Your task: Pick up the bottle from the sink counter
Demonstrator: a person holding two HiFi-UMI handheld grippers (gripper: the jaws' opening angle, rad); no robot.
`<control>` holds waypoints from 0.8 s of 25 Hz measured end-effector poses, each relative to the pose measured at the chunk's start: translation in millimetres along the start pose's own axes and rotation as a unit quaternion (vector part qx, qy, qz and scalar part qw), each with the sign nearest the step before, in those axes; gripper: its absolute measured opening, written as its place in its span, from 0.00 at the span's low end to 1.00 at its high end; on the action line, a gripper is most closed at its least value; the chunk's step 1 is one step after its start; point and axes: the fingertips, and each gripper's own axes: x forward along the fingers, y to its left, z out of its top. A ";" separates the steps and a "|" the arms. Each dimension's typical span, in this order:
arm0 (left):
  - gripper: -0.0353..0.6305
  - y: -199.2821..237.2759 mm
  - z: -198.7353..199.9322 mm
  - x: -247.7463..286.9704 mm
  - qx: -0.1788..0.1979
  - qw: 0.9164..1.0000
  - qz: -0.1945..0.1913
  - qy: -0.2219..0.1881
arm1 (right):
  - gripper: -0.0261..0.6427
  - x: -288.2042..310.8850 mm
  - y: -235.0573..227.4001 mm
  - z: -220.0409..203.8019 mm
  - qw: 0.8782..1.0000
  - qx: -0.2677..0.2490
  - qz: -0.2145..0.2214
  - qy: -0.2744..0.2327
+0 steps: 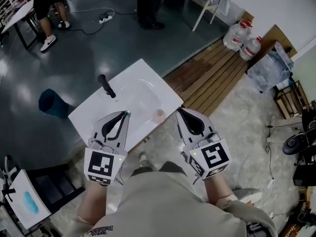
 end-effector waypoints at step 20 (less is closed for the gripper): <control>0.08 23.1 -7.2 58.5 -0.021 0.998 0.058 0.031 | 0.04 67.0 -61.6 -26.3 0.999 0.024 0.028 -0.009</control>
